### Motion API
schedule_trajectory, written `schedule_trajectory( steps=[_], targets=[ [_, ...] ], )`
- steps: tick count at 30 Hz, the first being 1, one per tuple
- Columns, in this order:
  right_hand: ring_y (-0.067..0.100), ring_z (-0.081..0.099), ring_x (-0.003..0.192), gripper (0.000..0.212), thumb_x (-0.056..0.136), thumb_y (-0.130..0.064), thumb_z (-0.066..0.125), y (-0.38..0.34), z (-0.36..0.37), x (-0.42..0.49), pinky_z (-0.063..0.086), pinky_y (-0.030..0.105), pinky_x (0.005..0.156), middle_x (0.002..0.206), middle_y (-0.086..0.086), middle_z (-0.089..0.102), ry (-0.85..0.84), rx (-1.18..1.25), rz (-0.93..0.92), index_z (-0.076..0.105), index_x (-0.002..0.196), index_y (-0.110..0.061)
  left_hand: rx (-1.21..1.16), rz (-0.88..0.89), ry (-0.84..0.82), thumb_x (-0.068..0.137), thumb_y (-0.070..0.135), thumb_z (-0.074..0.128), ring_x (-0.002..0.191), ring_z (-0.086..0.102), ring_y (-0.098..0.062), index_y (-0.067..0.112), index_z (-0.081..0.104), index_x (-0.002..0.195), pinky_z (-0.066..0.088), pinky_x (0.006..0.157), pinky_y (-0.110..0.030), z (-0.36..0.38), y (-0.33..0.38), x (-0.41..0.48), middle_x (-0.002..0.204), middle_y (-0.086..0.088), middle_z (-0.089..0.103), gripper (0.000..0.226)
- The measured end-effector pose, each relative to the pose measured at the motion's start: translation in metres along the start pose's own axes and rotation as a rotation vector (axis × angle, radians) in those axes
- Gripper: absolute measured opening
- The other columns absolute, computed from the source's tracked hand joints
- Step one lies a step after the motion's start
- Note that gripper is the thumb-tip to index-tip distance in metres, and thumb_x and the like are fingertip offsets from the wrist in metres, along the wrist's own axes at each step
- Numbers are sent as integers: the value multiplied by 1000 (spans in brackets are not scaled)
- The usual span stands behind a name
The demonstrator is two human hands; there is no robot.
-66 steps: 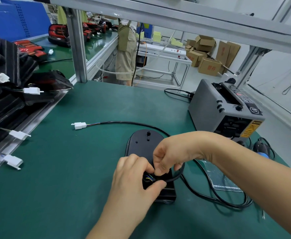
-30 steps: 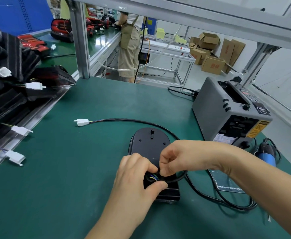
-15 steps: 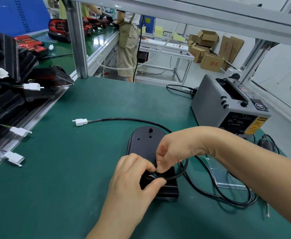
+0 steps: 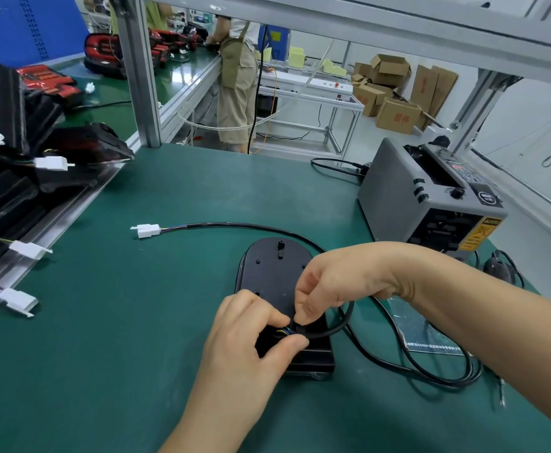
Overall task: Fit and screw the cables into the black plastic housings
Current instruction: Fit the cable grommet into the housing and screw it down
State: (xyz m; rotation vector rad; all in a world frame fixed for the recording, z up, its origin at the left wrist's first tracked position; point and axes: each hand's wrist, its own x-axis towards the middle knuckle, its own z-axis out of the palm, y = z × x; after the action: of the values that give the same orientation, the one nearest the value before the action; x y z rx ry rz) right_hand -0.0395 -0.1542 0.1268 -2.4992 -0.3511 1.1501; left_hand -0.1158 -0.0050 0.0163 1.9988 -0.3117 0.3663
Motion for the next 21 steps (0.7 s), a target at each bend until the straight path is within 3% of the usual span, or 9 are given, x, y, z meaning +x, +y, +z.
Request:
schedule_trajectory(
  steps=[3,6,10,15,18,21],
  targets=[
    [8,48,72,15,85,-28,67,-2,2,3,41,22,76,71,-10,55,3,-8,-2,62,71,-25,-7,-8,1,64,39,72,98,48,-1,32,59,73,32,78,-5,0,0,-1,90,20,52,17],
    [10,54,83,14,85,-29,68,-4,2,4,44,26,87,79,-9,60,-9,-18,12,63,72,-26,-16,-6,8,64,40,72,98,48,0,32,59,73,32,77,-5,0,0,-1,91,19,52,18],
    [11,50,77,15,84,-33,68,-6,1,7,43,25,78,78,-6,57,-20,-66,30,62,72,-26,-24,4,6,65,43,69,99,48,-2,34,59,72,34,76,-7,-1,0,-1,90,18,52,16],
    [10,51,81,14,83,-35,69,-4,2,11,48,30,83,84,-6,57,-15,-63,33,61,77,-26,37,110,16,72,31,70,107,46,-3,34,62,78,30,85,-4,-1,-3,-4,87,18,50,10],
    [8,50,75,12,84,-31,69,-1,2,9,44,27,76,79,-7,56,-8,-18,8,61,77,-26,131,263,37,78,27,67,106,52,-9,31,62,82,40,86,-14,-4,-5,-6,90,13,54,7],
    [7,47,68,14,84,-29,69,5,3,6,41,23,70,68,-9,54,2,50,-9,61,73,-26,277,396,62,79,15,67,93,60,-21,20,66,83,52,70,-32,-4,-5,-7,91,-2,60,6]
  ],
)
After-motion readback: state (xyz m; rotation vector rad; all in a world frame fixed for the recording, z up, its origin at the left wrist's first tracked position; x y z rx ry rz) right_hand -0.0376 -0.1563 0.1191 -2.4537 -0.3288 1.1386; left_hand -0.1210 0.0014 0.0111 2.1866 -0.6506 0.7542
